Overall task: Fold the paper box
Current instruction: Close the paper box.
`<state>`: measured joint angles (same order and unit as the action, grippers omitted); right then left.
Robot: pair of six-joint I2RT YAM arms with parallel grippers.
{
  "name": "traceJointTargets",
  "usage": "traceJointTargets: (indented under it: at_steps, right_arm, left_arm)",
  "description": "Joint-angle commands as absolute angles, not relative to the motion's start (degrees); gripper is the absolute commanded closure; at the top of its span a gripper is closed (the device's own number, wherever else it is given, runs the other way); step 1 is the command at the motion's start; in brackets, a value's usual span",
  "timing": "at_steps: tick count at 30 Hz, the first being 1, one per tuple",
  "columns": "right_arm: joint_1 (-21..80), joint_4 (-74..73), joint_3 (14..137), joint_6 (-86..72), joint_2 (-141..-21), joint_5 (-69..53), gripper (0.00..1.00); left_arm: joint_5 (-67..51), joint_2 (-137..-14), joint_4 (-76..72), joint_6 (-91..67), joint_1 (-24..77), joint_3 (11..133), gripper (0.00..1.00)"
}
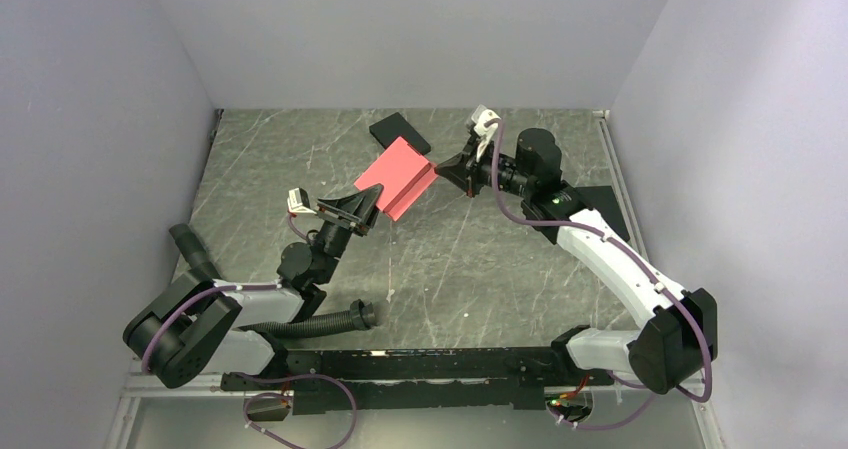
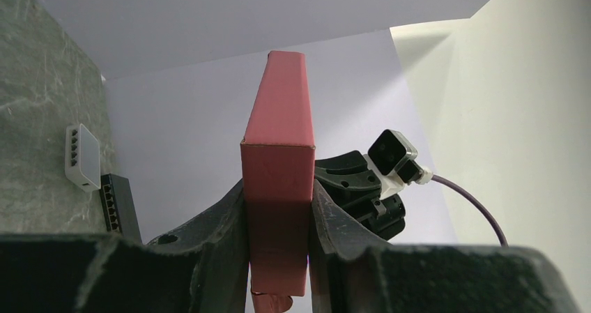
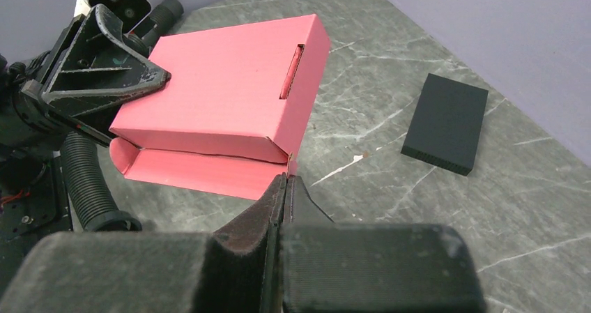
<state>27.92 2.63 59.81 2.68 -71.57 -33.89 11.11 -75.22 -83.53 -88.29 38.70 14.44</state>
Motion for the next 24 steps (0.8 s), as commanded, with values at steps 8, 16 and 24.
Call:
traceJointTargets:
  at_steps: [8, 16, 24]
  right_arm:
    - [30.1, 2.0, 61.6, 3.9, -71.1, -36.0, 1.00]
    - [30.9, 1.1, 62.1, 5.3, -71.3, -35.7, 1.00]
    - [32.2, 0.3, 62.6, 7.6, -71.5, -32.8, 1.00]
  left_arm:
    - [11.2, -73.9, -84.5, -90.0, 39.1, 15.0, 1.00]
    - [10.9, -71.8, -81.3, -88.4, 39.1, 15.5, 1.00]
    - [11.5, -68.8, -76.6, -88.1, 39.5, 15.8, 1.00]
